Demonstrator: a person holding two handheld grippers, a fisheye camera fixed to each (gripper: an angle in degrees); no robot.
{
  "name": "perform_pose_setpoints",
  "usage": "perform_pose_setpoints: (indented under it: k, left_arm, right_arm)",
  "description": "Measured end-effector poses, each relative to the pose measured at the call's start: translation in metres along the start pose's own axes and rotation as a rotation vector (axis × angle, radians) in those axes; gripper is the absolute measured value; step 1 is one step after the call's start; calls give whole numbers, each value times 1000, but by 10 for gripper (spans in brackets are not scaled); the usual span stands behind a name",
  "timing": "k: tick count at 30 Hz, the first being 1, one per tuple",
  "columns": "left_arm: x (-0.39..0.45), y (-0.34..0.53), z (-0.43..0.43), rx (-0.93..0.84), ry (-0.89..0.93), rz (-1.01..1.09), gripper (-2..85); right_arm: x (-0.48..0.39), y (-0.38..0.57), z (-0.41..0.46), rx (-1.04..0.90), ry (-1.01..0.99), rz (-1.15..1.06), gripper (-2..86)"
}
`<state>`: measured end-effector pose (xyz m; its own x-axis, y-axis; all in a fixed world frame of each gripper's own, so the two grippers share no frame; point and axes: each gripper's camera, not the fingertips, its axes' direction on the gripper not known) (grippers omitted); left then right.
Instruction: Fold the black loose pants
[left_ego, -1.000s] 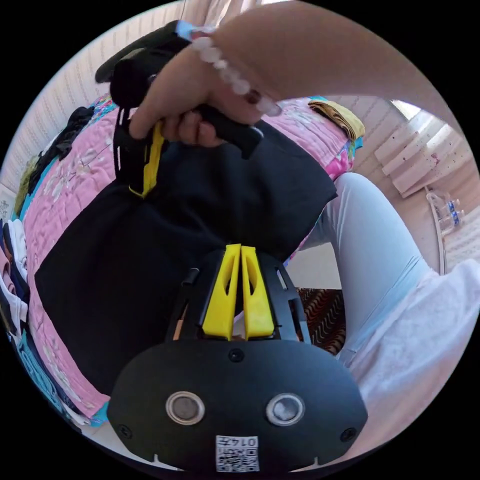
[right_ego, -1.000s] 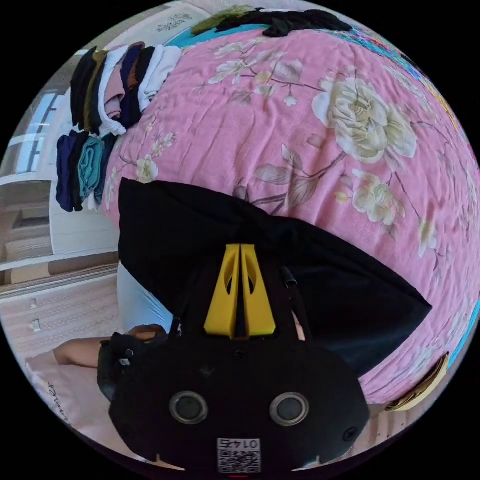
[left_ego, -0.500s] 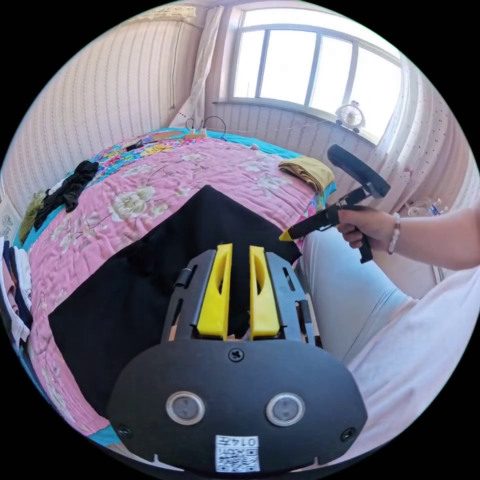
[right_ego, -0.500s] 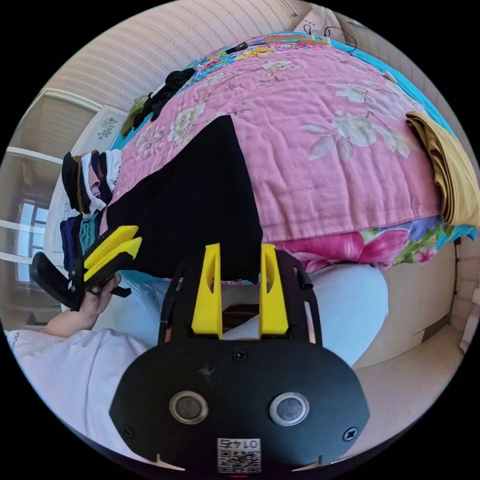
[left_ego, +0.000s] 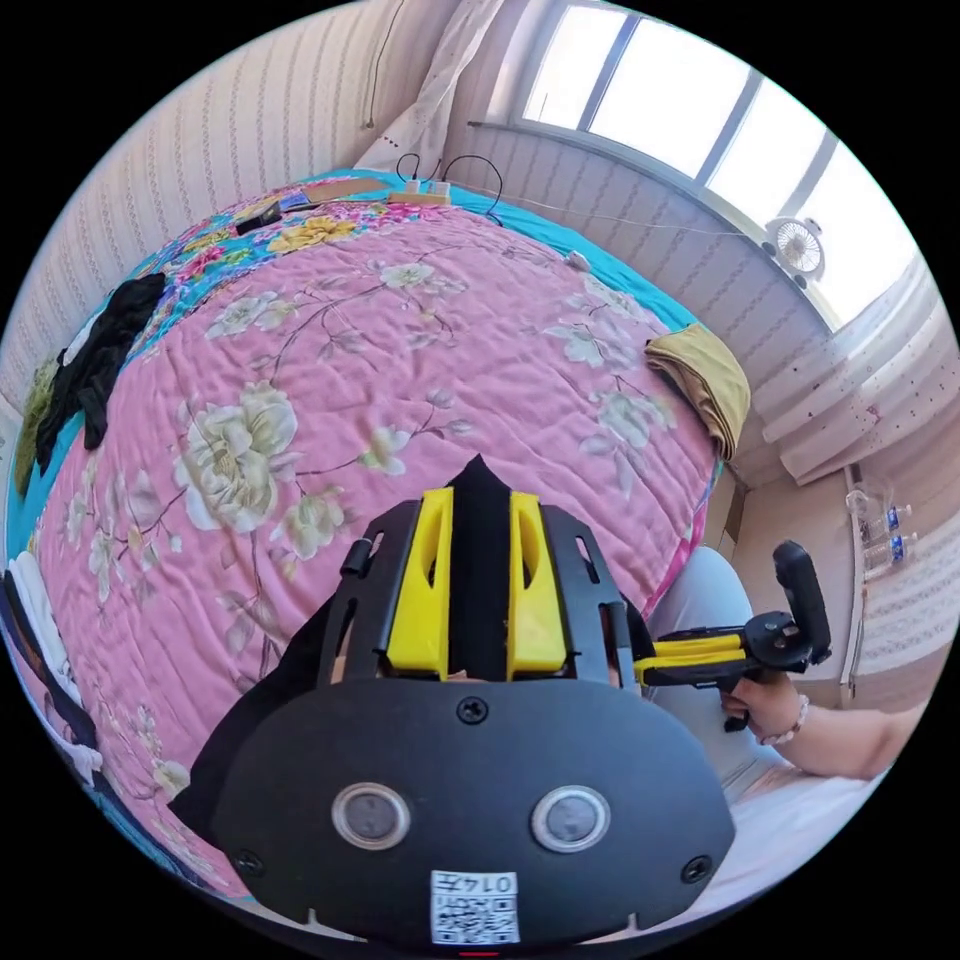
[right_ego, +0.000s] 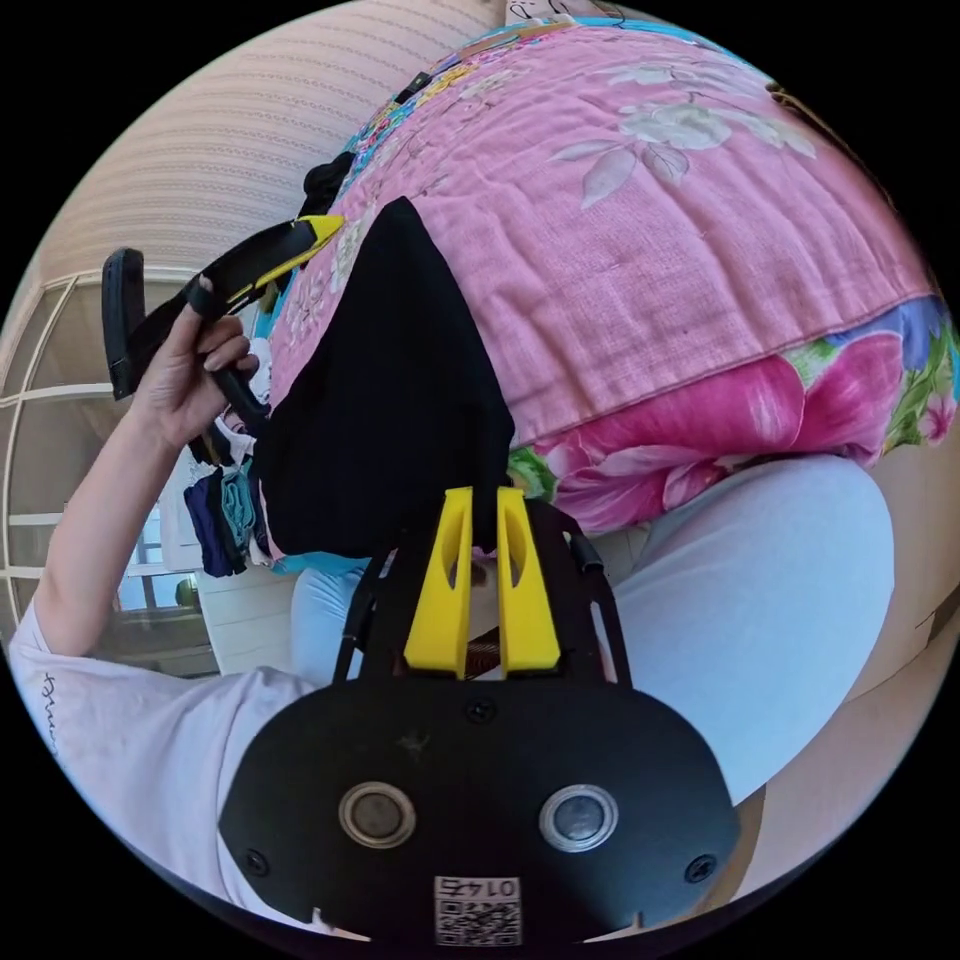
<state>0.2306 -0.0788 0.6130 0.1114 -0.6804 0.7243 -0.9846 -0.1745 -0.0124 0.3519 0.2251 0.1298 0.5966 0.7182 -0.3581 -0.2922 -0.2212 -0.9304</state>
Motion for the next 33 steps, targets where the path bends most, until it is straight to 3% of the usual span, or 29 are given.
perform_pose_setpoints:
  k: [7,9,15,25,33]
  left_arm:
    - [0,-32,48,-101,-120,90,73]
    - [-11,-30,62,-179,-106,56,63]
    - [-38,-17,56,-188,-36,10,4]
    - [-119,71,-53,121,101,-90,-6]
    - [-239,220,-157,279,-34,-327,-3]
  right_arm:
    - [19,14,-15,23,-119,-14,19]
    - [22,18,-17,28,-133,-22,17]
    - [18,29,-17,-6,-154,-103,14]
    - [-54,67,-45,-1,-231,-470,14]
    - [-183,77,11,-190,-334,-847,24]
